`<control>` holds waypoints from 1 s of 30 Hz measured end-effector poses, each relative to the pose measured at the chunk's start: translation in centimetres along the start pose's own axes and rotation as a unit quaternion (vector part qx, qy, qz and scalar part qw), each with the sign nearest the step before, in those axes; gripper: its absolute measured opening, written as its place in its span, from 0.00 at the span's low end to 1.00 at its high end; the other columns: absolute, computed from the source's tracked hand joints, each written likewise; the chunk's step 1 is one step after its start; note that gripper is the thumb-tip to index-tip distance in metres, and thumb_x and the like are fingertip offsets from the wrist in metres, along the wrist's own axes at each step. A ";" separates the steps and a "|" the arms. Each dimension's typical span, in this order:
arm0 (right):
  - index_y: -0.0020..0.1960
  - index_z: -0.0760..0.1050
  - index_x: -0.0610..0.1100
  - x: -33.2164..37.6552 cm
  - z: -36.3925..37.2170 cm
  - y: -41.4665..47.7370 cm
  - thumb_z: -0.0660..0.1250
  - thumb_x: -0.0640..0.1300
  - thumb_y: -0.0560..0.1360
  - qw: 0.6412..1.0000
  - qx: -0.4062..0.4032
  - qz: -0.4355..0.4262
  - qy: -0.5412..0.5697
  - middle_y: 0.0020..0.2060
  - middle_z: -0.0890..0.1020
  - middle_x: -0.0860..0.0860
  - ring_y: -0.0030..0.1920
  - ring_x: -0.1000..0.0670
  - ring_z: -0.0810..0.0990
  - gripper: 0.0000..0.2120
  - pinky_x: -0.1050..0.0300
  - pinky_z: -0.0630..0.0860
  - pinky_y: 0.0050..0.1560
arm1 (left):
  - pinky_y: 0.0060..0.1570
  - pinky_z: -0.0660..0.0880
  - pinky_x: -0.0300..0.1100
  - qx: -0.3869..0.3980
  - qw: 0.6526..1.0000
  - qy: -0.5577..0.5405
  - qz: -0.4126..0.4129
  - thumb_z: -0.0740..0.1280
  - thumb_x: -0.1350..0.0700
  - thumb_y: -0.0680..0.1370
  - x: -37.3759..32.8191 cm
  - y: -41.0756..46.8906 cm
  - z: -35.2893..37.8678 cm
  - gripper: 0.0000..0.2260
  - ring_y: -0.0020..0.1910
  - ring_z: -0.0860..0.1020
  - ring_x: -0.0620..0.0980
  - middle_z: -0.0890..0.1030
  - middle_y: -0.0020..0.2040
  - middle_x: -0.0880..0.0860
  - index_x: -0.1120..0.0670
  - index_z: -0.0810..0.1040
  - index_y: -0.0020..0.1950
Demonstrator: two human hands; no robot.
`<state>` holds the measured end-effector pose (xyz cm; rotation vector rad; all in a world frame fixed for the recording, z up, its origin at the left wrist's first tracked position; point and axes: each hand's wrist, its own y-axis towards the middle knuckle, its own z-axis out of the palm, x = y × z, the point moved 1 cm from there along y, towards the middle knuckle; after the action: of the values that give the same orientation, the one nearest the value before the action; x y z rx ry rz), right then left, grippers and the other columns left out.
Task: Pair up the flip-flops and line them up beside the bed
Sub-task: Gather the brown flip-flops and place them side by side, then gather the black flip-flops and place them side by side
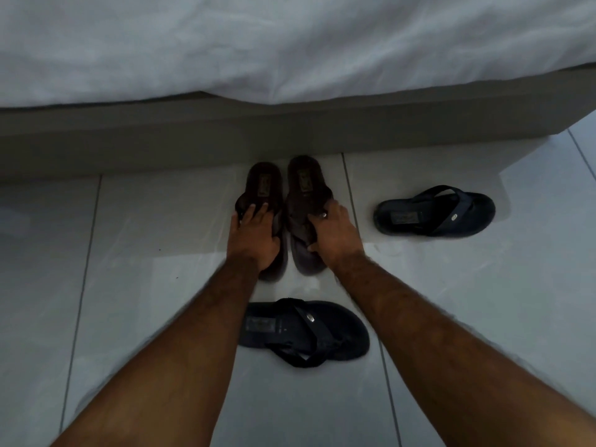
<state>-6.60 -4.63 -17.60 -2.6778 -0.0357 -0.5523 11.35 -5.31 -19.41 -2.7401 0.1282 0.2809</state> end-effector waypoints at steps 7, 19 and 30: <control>0.79 0.62 0.48 -0.8 0.9 1.7 0.73 0.46 0.75 0.995 0.065 -0.049 -0.053 0.82 0.49 0.41 0.81 0.40 0.47 0.36 0.47 0.56 0.79 | 0.77 0.45 0.60 0.043 0.999 -0.002 0.008 0.61 0.51 0.79 0.3 1.8 -0.5 0.31 0.81 0.48 0.51 0.49 0.83 0.48 0.51 0.55 0.80; 0.79 0.63 0.50 -2.4 2.2 -1.4 0.71 0.44 0.76 0.995 0.062 -0.076 -0.024 0.82 0.48 0.46 0.82 0.43 0.43 0.34 0.49 0.54 0.79 | 0.78 0.45 0.59 -0.003 1.000 -0.004 0.006 0.58 0.46 0.80 -0.1 -1.6 1.9 0.29 0.81 0.50 0.52 0.53 0.82 0.49 0.52 0.57 0.80; 0.81 0.58 0.46 -5.5 -1.2 -4.2 0.69 0.46 0.74 0.997 -0.030 -0.070 0.035 0.80 0.55 0.41 0.80 0.41 0.54 0.38 0.53 0.52 0.79 | 0.77 0.55 0.57 -0.178 0.978 -0.102 0.034 0.61 0.43 0.80 -3.5 -8.0 2.0 0.26 0.78 0.59 0.59 0.63 0.78 0.58 0.57 0.67 0.74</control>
<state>-12.55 -0.98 -17.11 -2.7264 -0.1903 -0.6999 8.55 2.96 -17.57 -3.0397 0.1269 0.6613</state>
